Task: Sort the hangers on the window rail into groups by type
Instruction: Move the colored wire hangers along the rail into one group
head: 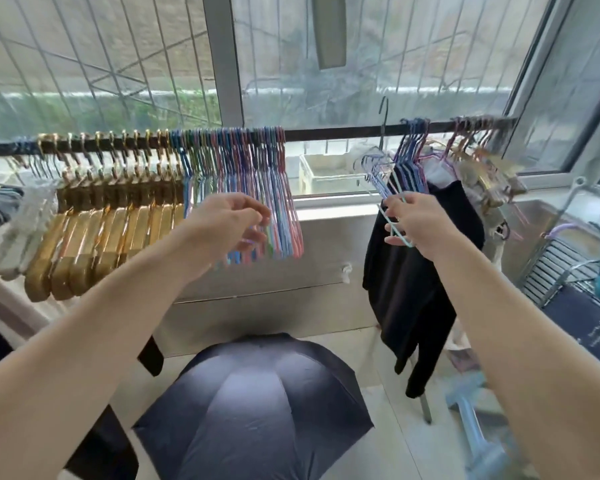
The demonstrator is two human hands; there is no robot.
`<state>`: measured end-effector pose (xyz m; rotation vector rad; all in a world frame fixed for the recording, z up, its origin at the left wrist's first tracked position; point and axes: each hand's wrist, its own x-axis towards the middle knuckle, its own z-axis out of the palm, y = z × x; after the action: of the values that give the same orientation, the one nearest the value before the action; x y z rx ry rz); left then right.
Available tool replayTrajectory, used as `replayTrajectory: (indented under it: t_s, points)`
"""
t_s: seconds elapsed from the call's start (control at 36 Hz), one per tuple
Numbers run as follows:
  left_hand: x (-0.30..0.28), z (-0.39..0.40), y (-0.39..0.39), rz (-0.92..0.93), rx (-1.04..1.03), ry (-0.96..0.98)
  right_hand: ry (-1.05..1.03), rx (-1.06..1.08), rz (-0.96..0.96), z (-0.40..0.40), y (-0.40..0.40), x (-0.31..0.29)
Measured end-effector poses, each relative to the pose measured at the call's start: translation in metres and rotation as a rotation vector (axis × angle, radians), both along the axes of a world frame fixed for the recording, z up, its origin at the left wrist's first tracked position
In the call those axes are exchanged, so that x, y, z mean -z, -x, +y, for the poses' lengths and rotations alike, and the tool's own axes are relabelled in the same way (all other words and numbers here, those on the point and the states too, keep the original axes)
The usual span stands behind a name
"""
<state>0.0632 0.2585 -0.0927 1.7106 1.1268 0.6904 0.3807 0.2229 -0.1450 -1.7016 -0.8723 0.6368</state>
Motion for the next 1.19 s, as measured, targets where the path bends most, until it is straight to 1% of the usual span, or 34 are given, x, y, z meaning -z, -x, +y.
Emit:
replayTrajectory:
  t_s: [0.11, 0.28, 0.39, 0.5, 0.56, 0.61, 0.64, 0.69, 0.72, 0.81, 0.86, 0.97, 1.03, 1.08, 1.14, 1.19]
  points:
    - [-0.008, 0.002, -0.007, 0.006, 0.01, -0.031, 0.039, -0.001, 0.027, 0.009, -0.016, -0.008]
    - [0.0, 0.002, -0.011, 0.019, -0.006, -0.032, 0.132, -0.001, 0.092, 0.017, -0.024, -0.005]
    - [0.004, 0.004, -0.007, 0.027, -0.017, -0.018, 0.147, 0.071, 0.148, 0.019, -0.026, 0.0]
    - [0.006, 0.006, -0.002, 0.036, -0.041, -0.007, 0.187, 0.171, 0.116, 0.027, -0.038, 0.009]
    - [0.007, 0.007, 0.0, 0.043, -0.045, -0.007, 0.234, 0.203, 0.042, 0.03, -0.047, 0.013]
    - [0.008, 0.008, 0.002, 0.046, -0.045, -0.003, 0.301, 0.193, -0.097, 0.04, -0.059, 0.018]
    - [0.008, 0.008, 0.003, 0.046, -0.045, -0.002, 0.319, 0.218, -0.116, 0.044, -0.068, 0.021]
    - [0.008, 0.009, 0.005, 0.048, -0.046, 0.001, 0.298, 0.247, -0.071, 0.05, -0.075, 0.021]
    - [0.009, 0.01, 0.005, 0.049, -0.045, 0.004, 0.302, 0.271, -0.083, 0.05, -0.073, 0.019]
    - [0.01, 0.011, 0.008, 0.051, -0.05, 0.011, 0.356, 0.246, -0.245, 0.039, -0.051, 0.011]
    - [0.011, 0.012, 0.01, 0.053, -0.053, 0.014, 0.383, 0.231, -0.303, 0.031, -0.041, 0.01]
    - [0.01, 0.012, 0.018, 0.057, -0.032, 0.002, 0.398, 0.281, -0.522, 0.015, -0.031, 0.012]
    - [0.009, 0.011, 0.026, 0.078, -0.021, -0.014, 0.391, 0.298, -0.658, 0.008, -0.028, 0.013]
    - [0.008, 0.012, 0.034, 0.093, -0.025, -0.022, 0.318, 0.297, -0.754, 0.004, -0.024, 0.011]
    - [0.005, 0.015, 0.041, 0.106, -0.038, -0.027, 0.22, 0.225, -0.762, 0.008, -0.011, 0.003]
    - [0.0, 0.017, 0.049, 0.113, -0.061, -0.047, 0.17, 0.074, -0.726, 0.016, 0.012, -0.006]
